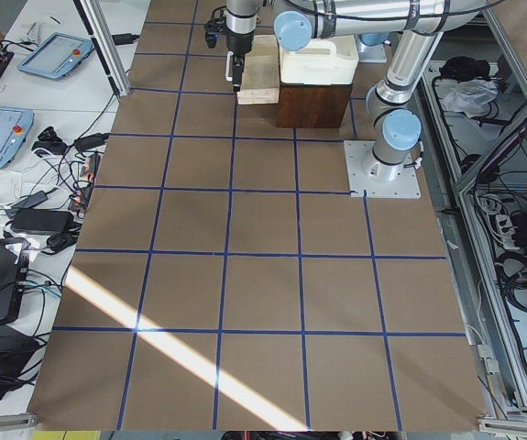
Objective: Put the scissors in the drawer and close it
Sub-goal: 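Move the right gripper toward the grey-and-orange scissors on the table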
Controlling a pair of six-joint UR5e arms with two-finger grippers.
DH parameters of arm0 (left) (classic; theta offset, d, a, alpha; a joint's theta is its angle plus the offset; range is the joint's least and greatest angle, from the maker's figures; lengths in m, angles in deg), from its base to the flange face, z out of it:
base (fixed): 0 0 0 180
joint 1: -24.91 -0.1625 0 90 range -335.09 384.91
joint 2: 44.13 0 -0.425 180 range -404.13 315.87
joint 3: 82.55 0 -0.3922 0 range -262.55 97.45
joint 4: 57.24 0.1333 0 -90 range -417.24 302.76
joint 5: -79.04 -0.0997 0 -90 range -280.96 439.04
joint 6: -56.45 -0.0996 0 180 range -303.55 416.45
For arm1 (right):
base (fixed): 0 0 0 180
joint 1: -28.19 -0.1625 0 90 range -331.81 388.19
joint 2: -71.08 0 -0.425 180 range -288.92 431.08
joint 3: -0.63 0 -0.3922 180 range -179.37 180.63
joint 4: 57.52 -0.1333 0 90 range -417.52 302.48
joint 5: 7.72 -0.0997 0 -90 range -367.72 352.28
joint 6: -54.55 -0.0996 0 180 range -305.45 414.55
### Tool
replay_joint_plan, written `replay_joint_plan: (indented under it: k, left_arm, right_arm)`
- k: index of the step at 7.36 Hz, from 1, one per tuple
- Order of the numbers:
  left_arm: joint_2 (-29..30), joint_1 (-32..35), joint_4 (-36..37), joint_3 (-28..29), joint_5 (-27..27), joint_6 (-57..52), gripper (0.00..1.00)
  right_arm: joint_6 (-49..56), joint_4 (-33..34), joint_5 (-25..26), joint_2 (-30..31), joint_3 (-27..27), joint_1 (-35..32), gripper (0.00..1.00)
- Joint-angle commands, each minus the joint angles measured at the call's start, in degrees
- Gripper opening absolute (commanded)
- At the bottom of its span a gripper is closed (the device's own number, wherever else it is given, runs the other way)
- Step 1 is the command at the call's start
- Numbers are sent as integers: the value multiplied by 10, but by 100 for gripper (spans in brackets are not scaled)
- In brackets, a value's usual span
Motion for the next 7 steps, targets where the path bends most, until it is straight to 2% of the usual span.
replay_joint_plan:
  k: [1,2,3,4,6,7]
  left_arm:
    - [1,0,0,0,0,1,100]
    - [0,0,0,0,0,0,100]
    - [0,-1,1,0,0,0,100]
    - [0,-1,1,0,0,1,100]
    - [0,-3,1,0,0,-2,100]
    - [0,-3,1,0,0,-3,100]
  right_arm:
    - [215,31,4,-5,53,74,94]
    - [418,111,8,-10,101,138,94]
    - [544,145,7,-17,128,200,95]
    - [651,147,0,-31,133,249,96]
    - [752,152,33,-86,135,305,100]
    - [823,230,30,-115,141,335,100]
